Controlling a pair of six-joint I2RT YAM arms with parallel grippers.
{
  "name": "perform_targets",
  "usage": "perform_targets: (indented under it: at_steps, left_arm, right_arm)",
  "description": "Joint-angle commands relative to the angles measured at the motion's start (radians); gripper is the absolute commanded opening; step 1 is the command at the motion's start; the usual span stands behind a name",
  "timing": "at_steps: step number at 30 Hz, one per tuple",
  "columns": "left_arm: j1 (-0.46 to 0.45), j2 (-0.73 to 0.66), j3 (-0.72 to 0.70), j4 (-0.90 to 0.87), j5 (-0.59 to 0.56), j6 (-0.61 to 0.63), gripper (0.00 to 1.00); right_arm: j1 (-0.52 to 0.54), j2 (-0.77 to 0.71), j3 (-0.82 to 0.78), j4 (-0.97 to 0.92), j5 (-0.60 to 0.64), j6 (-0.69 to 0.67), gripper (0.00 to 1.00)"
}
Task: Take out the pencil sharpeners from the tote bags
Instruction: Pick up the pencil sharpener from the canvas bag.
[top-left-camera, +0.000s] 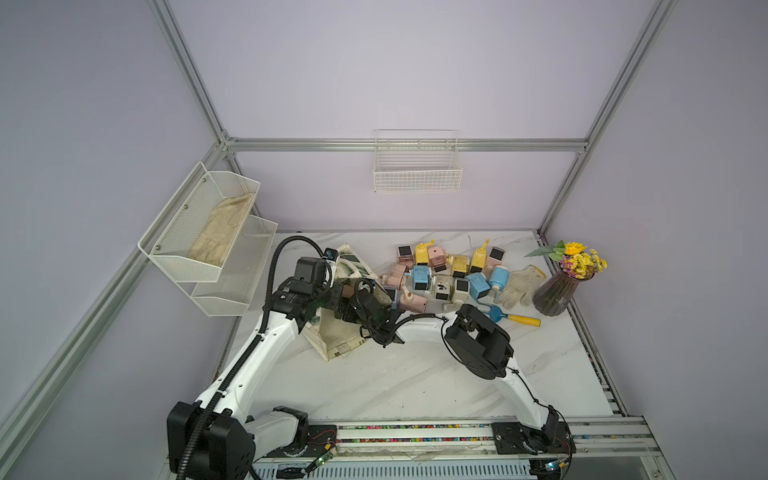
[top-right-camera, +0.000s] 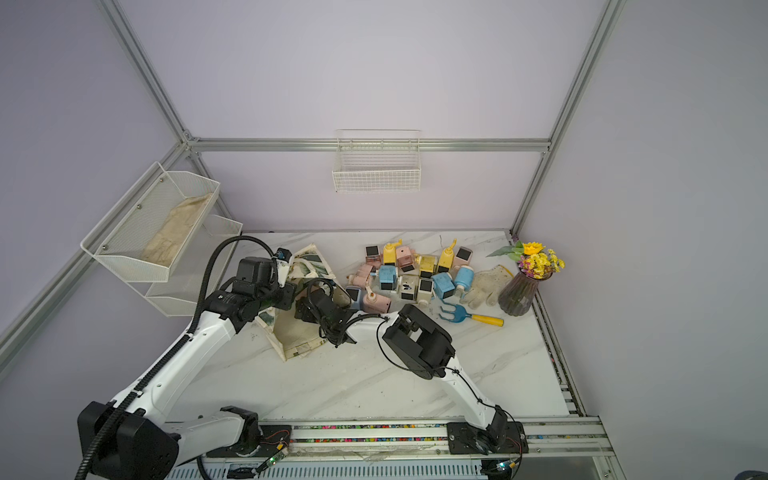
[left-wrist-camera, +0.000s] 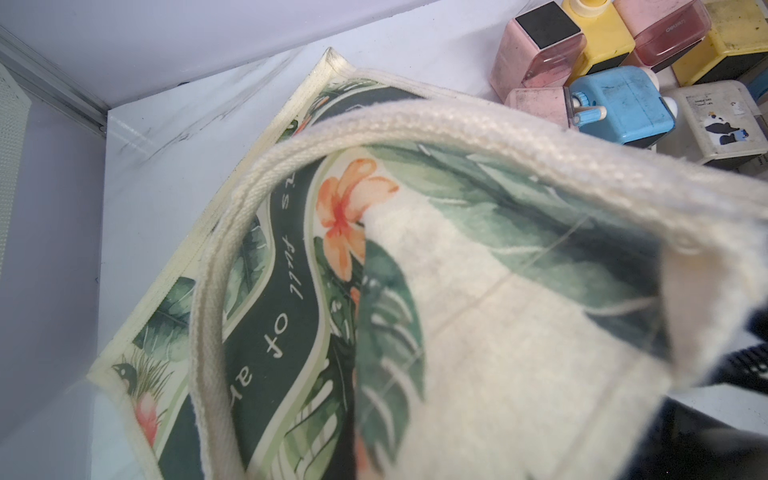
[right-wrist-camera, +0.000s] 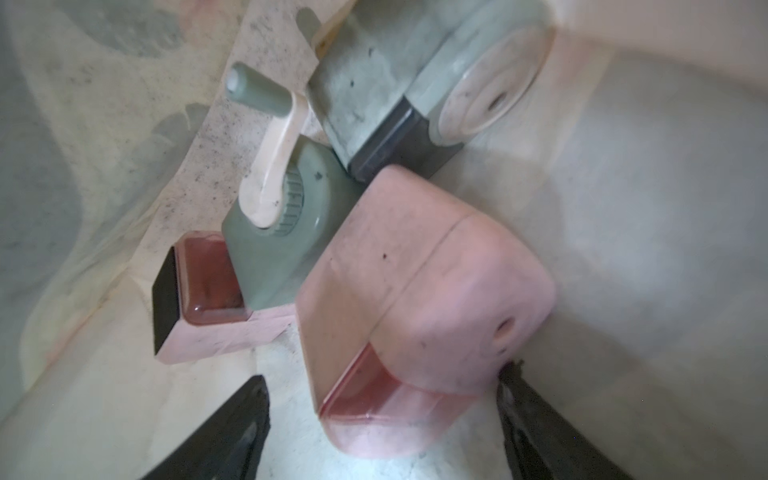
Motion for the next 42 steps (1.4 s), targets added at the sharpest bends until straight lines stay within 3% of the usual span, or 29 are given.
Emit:
perform_targets:
  at_steps: [1,11,18,20,29,42]
  left_arm:
    - [0.002,-0.011,0.089,0.016,0.010,-0.038,0.00]
    - [-0.001,-0.006,0.088,0.016,0.010,-0.037,0.00]
    - [-0.007,-0.010,0.089,0.015,0.017,-0.038,0.00]
    - [-0.008,-0.011,0.087,0.015,0.022,-0.037,0.00]
    - [-0.008,0.000,0.088,0.013,0.013,-0.033,0.00]
    - [-0.010,0.015,0.094,0.003,0.022,-0.037,0.00]
  right_arm:
    - [-0.045,0.043,-0.008,0.070,-0.121,0.117,0.87]
    - [-0.082,0.059,0.053,0.226,-0.233,0.147,0.84]
    - [-0.082,-0.014,-0.031,0.449,-0.232,0.062,0.83]
    - [-0.083,-0.021,-0.025,0.429,-0.228,0.028,0.82]
    - [-0.079,-0.051,-0.046,0.234,0.103,-0.150,0.83]
    - [-0.081,-0.018,-0.063,0.339,0.122,-0.492,0.95]
